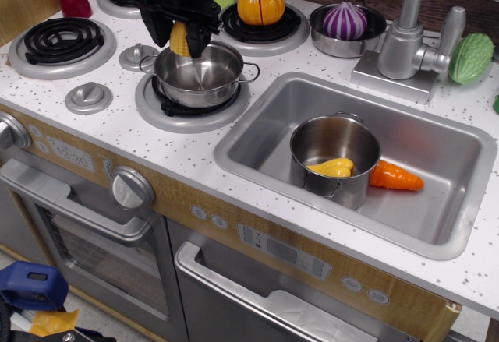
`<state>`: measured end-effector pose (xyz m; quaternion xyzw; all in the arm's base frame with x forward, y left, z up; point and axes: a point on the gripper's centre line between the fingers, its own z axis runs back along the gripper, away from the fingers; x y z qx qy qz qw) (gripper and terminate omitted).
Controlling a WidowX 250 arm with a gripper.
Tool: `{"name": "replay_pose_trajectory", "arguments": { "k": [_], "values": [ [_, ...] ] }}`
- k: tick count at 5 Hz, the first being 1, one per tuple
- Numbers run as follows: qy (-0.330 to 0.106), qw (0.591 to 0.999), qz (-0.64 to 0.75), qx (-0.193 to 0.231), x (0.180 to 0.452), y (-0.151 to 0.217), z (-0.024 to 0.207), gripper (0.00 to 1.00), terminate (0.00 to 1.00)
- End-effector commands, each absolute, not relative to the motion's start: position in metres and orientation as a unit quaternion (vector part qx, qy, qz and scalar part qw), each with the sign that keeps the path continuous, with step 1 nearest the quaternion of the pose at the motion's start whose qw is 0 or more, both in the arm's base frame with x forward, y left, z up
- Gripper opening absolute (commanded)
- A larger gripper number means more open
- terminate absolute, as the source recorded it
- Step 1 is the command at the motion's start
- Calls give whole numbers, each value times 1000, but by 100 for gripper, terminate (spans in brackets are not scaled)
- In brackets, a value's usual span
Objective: Put corn in pan which is on stove
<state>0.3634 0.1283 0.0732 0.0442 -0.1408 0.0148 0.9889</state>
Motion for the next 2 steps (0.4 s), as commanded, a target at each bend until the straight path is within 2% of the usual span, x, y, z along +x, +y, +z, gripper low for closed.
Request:
{"name": "replay_pose_trajectory", "arguments": {
  "k": [1, 2],
  "values": [
    [-179, 982, 7, 55, 366, 131, 99, 100, 0],
    [-179, 982, 7, 55, 366, 131, 99, 100, 100]
  ]
}}
